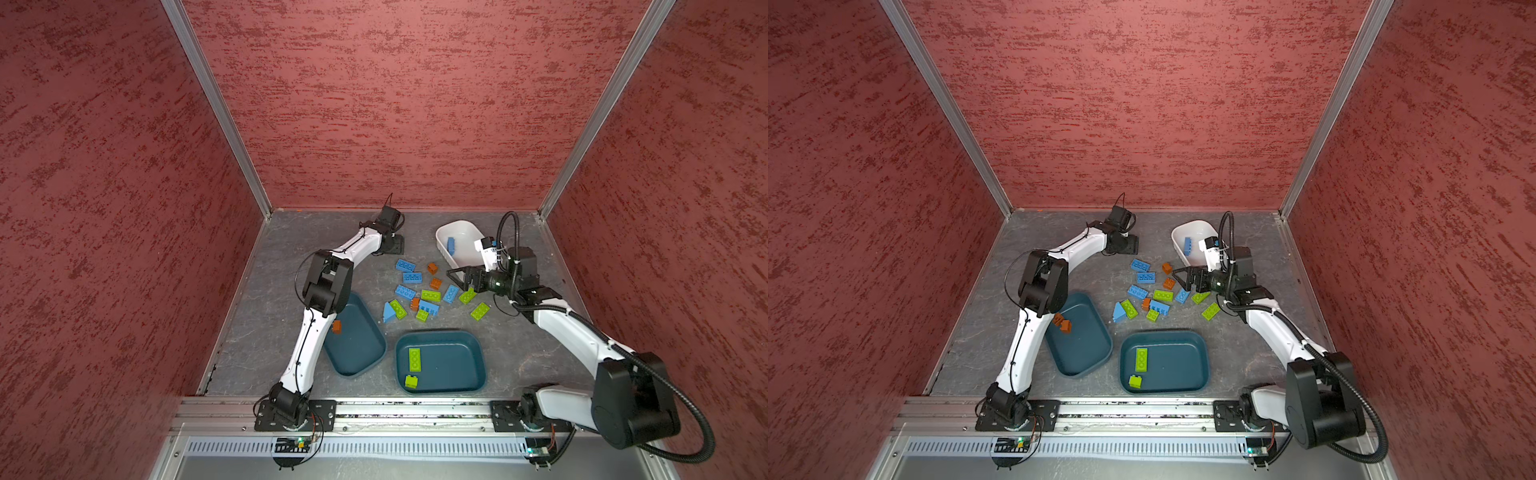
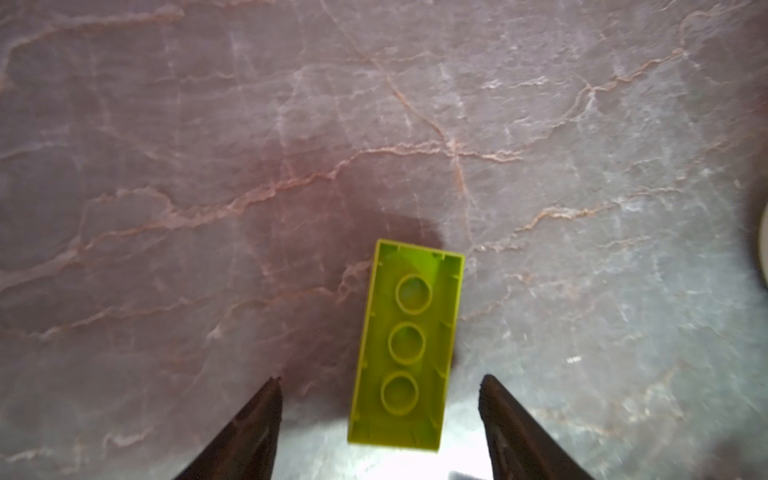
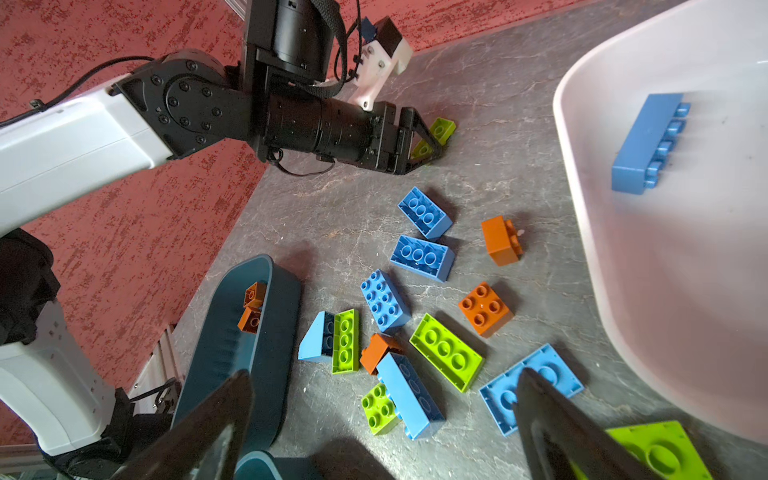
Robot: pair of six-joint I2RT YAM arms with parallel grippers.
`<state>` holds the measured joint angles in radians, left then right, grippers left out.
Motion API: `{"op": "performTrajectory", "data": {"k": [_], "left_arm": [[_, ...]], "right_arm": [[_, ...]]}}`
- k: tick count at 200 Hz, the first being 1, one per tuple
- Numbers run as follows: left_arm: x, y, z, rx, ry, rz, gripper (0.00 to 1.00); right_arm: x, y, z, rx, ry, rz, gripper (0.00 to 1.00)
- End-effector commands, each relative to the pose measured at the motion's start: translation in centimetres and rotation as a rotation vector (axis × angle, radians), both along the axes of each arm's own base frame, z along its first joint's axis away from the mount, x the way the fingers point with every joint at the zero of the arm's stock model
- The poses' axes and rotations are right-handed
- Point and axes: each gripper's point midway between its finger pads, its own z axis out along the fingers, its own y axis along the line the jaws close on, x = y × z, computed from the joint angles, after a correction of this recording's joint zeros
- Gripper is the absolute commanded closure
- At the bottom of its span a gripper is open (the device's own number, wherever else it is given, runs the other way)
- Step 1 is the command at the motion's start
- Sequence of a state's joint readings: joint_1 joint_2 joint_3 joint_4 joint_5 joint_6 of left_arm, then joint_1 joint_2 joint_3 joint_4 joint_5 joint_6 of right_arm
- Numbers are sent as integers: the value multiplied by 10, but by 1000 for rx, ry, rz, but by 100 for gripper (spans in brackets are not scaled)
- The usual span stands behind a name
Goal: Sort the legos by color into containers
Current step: 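Grasp the lime-green brick with the left gripper and lift it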
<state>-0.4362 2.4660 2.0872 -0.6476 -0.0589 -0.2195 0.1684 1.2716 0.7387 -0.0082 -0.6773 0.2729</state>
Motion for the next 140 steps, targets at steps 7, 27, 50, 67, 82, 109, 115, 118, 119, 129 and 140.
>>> {"op": "performTrajectory", "data": {"k": [7,27,50,67,82,109,115,118,119,129,140], "left_arm": [[15,-2,0,49,-47,-6,31],[17,-4,-5,85,-55,-19,36],[19,-7,-6,102,-52,-30,40],[16,-10,-8,107,-39,-36,43],[12,-12,-12,108,-19,-49,45],[7,-10,-18,150,4,-61,48],[6,-10,-19,153,12,-63,49],[5,-9,-20,155,17,-63,49],[5,-9,-20,157,19,-64,49],[3,-8,-24,162,32,-66,52],[1,-8,-25,169,38,-72,58]], "right_arm": [[3,-5,10,-22,-42,-12,1],[3,-7,9,-24,-38,-17,1],[2,-7,9,-23,-38,-15,1],[2,-7,9,-21,-39,-16,1],[1,-7,9,-19,-39,-13,1],[0,-7,10,-18,-39,-13,1],[0,-7,11,-16,-40,-11,1],[-1,-7,10,-17,-39,-11,1],[-1,-7,10,-17,-40,-11,1],[-1,-7,11,-18,-43,-13,1],[-1,-8,11,-18,-43,-14,1]]}}
